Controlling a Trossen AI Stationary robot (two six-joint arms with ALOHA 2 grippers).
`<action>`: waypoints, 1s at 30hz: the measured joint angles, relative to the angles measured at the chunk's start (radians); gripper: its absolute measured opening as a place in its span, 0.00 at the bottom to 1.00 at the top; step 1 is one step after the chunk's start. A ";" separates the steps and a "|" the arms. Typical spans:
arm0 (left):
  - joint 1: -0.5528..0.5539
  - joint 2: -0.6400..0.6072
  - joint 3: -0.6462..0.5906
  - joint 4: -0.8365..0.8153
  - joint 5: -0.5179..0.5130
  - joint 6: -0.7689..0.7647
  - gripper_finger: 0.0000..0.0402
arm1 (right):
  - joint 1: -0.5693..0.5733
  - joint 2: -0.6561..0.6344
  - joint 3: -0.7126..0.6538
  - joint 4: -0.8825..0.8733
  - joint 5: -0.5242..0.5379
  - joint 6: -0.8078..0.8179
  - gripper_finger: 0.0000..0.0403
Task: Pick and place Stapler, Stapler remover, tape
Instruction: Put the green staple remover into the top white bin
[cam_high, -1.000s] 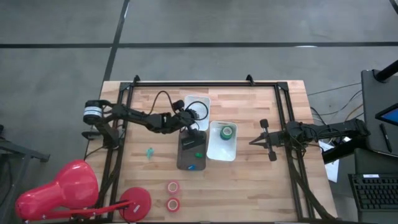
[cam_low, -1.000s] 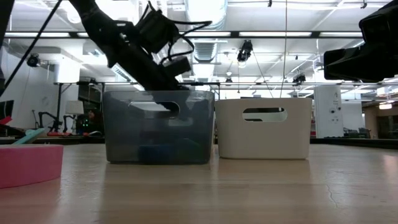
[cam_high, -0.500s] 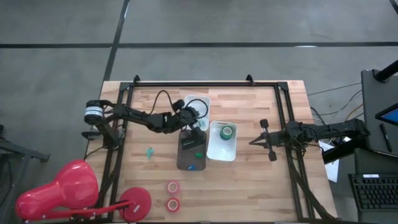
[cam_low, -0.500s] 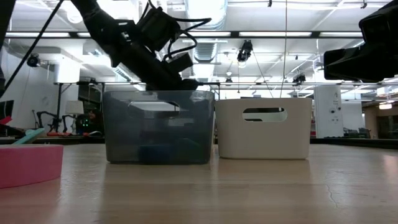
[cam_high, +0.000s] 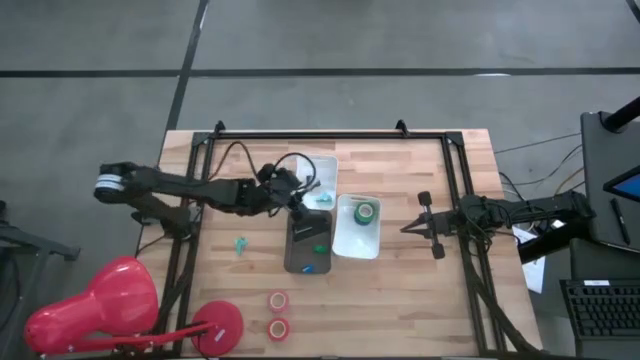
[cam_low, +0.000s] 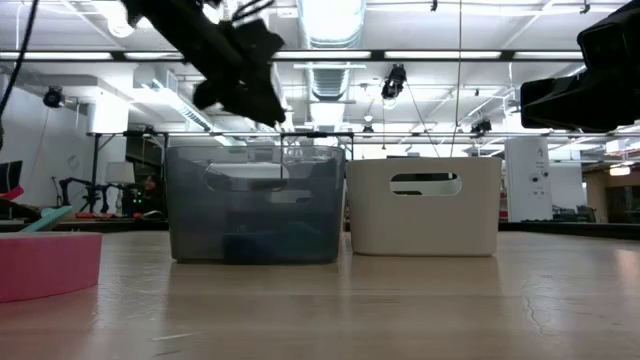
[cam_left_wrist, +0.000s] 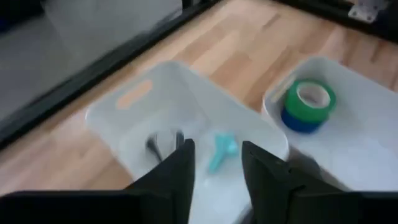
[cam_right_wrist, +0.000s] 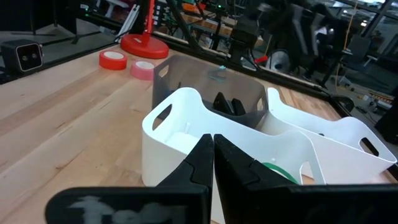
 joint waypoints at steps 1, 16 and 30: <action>-0.016 -0.022 0.000 -0.047 0.000 -0.030 0.36 | 0.000 0.000 0.000 0.000 0.000 0.002 0.02; -0.274 -0.132 -0.003 -0.664 0.190 -0.595 0.51 | 0.000 0.000 0.000 0.000 0.000 0.001 0.02; -0.467 -0.132 -0.069 -0.917 0.262 -0.927 0.51 | 0.000 0.000 0.000 0.000 0.000 0.001 0.02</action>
